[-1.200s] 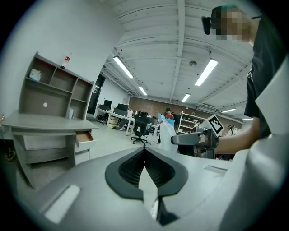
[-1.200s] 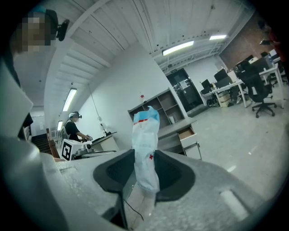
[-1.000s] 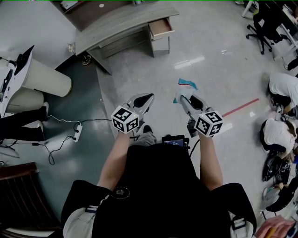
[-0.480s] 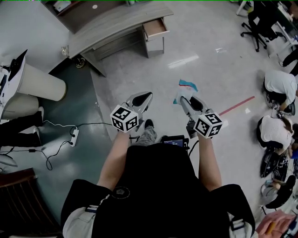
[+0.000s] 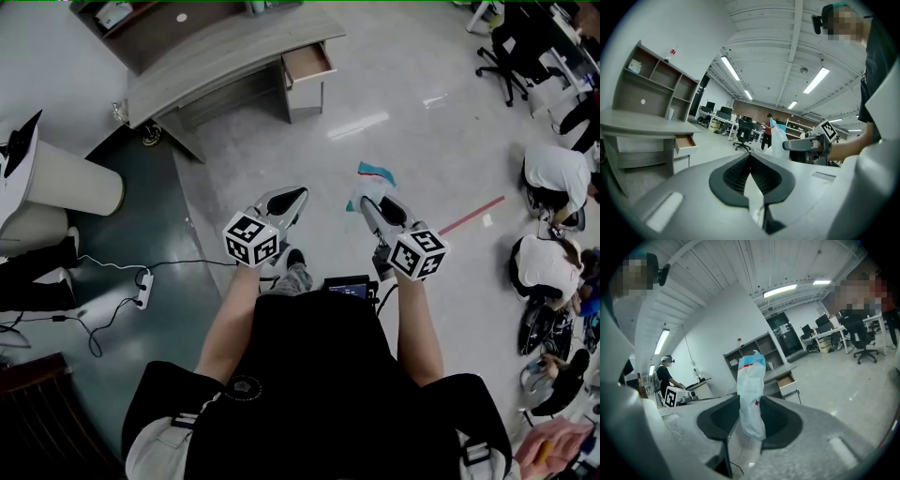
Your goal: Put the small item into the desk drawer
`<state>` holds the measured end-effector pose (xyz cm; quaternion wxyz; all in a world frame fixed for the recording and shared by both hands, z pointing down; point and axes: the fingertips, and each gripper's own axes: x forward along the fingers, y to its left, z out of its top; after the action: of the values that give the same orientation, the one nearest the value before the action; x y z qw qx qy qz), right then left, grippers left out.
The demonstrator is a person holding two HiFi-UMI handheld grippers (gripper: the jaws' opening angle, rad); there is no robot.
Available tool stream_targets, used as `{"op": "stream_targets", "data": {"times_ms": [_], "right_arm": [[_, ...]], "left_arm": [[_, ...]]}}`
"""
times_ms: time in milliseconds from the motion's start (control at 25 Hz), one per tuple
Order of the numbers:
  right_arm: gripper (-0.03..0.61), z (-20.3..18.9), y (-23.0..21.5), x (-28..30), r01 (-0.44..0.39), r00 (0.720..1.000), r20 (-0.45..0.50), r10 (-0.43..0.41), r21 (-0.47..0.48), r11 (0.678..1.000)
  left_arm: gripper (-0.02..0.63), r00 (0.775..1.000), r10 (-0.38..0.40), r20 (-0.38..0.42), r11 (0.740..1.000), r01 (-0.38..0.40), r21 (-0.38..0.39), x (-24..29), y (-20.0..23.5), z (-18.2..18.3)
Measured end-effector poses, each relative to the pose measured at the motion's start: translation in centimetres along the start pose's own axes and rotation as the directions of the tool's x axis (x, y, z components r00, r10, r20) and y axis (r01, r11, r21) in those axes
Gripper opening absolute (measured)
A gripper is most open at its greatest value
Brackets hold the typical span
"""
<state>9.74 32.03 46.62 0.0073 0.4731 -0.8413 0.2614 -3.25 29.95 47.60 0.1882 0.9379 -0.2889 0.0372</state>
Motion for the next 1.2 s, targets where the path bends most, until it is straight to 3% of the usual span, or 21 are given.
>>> {"op": "stream_targets", "data": {"times_ms": [520, 1200], "right_arm": [[0.143, 2.0, -0.5, 6.9, 0.041, 0.999, -0.024, -0.041, -0.007, 0.999], [0.143, 3.7, 1.0, 13.2, 0.073, 0.996, -0.042, -0.075, -0.037, 0.997]], "left_arm": [[0.002, 0.999, -0.044, -0.004, 0.999, 0.044, -0.027, 2.3, 6.9, 2.0], [0.002, 0.992, -0.121, 0.025, 0.991, 0.122, -0.063, 2.5, 12.5, 4.3]]}}
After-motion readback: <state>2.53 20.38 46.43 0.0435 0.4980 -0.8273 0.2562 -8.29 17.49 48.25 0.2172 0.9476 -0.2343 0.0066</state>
